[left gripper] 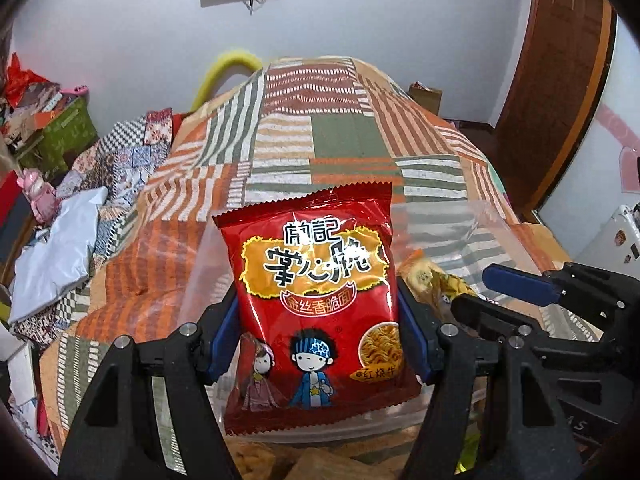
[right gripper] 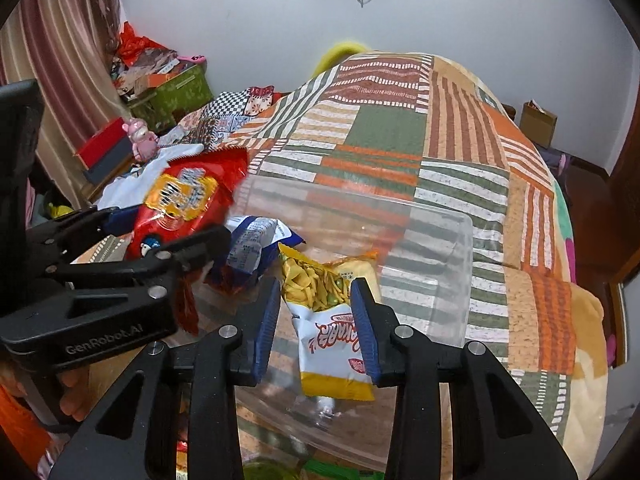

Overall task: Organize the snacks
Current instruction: 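Move both bags over the clear box and release them inside, then grasp the purple-labelled cracker roll with the left gripper while the right grasps the green-tied cookie bag, then lift both held snacks and carry them toward the clear box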

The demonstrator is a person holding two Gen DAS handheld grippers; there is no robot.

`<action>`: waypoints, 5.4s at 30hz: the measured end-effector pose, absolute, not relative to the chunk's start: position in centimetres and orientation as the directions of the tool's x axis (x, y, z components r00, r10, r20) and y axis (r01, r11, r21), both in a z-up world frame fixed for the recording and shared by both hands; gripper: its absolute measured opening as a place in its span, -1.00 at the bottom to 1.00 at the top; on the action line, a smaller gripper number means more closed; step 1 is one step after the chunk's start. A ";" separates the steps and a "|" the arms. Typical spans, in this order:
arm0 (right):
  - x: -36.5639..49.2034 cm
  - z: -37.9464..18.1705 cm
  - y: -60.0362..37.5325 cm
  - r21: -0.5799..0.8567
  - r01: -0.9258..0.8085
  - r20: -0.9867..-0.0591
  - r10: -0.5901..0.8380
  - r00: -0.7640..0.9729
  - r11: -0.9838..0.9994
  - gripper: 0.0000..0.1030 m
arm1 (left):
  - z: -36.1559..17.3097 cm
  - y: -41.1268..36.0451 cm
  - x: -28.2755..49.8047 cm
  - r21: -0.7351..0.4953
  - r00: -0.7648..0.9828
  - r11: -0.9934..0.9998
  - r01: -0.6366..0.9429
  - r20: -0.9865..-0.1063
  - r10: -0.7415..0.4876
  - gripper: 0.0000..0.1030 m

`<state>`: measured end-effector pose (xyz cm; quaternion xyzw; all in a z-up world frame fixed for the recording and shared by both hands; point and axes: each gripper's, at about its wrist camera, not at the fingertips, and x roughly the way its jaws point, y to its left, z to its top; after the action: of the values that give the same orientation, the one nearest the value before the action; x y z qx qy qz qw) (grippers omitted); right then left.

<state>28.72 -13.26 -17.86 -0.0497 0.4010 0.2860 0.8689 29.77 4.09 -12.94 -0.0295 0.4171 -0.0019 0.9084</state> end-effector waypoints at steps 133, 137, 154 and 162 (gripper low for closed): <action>20.4 -13.5 -18.6 0.186 -0.512 -0.585 0.513 0.628 0.839 -0.53 | -8.0 6.6 18.4 -0.116 0.742 0.993 -0.008 -0.667 -0.072 -0.20; 21.3 -14.7 -18.4 0.174 -0.510 -0.620 0.496 0.608 0.843 -0.52 | -8.4 6.2 19.3 -0.130 0.737 0.991 0.006 -0.670 -0.092 -0.20; 20.4 -19.1 -16.1 0.087 -0.607 -0.725 0.468 0.505 0.790 0.41 | -10.3 6.2 19.0 -0.138 0.705 0.990 0.012 -0.701 -0.107 -0.20; 20.2 -21.1 -13.9 -0.036 -0.636 -0.769 0.386 0.510 0.771 0.43 | -10.6 6.6 19.1 -0.151 0.699 0.988 0.009 -0.705 -0.114 -0.20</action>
<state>20.19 -13.92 -21.09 -0.1589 0.3943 0.2990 0.8543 19.06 6.56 -10.56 -0.0681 0.3862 -0.0334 0.9193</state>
